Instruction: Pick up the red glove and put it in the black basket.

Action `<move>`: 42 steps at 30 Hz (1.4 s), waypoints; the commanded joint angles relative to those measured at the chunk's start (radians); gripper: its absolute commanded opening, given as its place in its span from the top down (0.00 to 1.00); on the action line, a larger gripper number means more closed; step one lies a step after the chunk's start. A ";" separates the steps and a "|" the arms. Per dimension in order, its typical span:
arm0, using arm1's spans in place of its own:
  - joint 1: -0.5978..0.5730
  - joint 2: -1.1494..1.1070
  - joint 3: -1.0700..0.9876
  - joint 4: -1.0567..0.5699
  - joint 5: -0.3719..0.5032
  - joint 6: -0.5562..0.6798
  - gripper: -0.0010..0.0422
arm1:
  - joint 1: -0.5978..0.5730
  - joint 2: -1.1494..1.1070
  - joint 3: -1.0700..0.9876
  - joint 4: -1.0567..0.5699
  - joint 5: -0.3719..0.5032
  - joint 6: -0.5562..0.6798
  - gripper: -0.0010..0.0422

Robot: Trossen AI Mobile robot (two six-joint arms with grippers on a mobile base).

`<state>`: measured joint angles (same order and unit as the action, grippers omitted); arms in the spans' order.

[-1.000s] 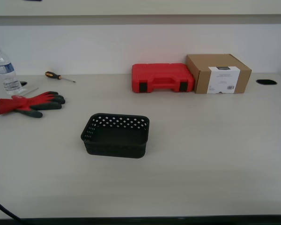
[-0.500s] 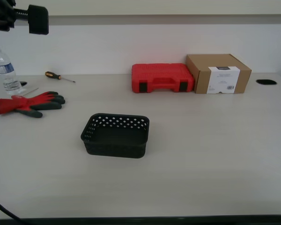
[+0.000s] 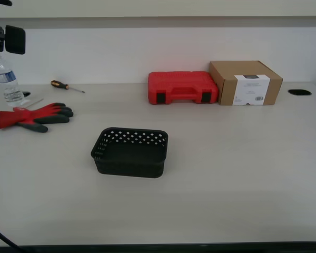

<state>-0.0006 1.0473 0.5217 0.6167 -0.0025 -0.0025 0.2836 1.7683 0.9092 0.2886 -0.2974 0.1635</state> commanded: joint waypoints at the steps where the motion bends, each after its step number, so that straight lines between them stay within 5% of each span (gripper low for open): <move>1: 0.001 0.000 0.002 0.003 0.000 0.003 0.98 | 0.054 0.077 0.026 0.005 0.026 0.000 0.52; 7: 0.001 0.000 0.002 0.003 0.000 0.003 0.98 | 0.103 0.224 0.090 -0.014 0.016 -0.015 0.01; 10: 0.001 0.000 0.002 0.003 0.000 0.003 0.98 | 0.103 0.281 0.134 -0.031 0.026 -0.017 0.19; 16: 0.001 0.000 0.002 0.003 0.000 0.003 0.98 | 0.103 0.356 0.208 -0.032 0.106 -0.025 0.70; 20: 0.001 0.000 0.002 0.003 0.000 0.003 0.98 | 0.103 0.406 0.259 -0.034 0.148 -0.029 0.74; 24: 0.001 0.000 0.002 0.003 0.000 0.003 0.98 | 0.102 0.469 0.291 -0.032 0.158 -0.041 0.53; 29: 0.001 0.000 0.002 0.002 0.000 0.003 0.98 | 0.101 0.570 0.342 -0.038 0.181 -0.087 0.04; 30: 0.001 0.000 0.002 0.003 0.000 0.003 0.98 | 0.101 0.587 0.353 -0.045 0.180 -0.094 0.02; 37: 0.001 0.000 0.002 0.002 0.000 0.003 0.98 | 0.102 0.718 0.431 -0.066 0.290 -0.104 0.63; 39: 0.001 0.000 0.002 0.003 0.000 0.003 0.98 | 0.103 0.741 0.443 -0.066 0.324 -0.106 0.70; 42: 0.000 0.000 0.002 0.003 0.000 0.003 0.98 | 0.102 0.773 0.460 -0.071 0.348 -0.113 0.63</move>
<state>-0.0006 1.0473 0.5217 0.6163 -0.0025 -0.0025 0.3859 2.5340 1.3670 0.2176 0.0414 0.0528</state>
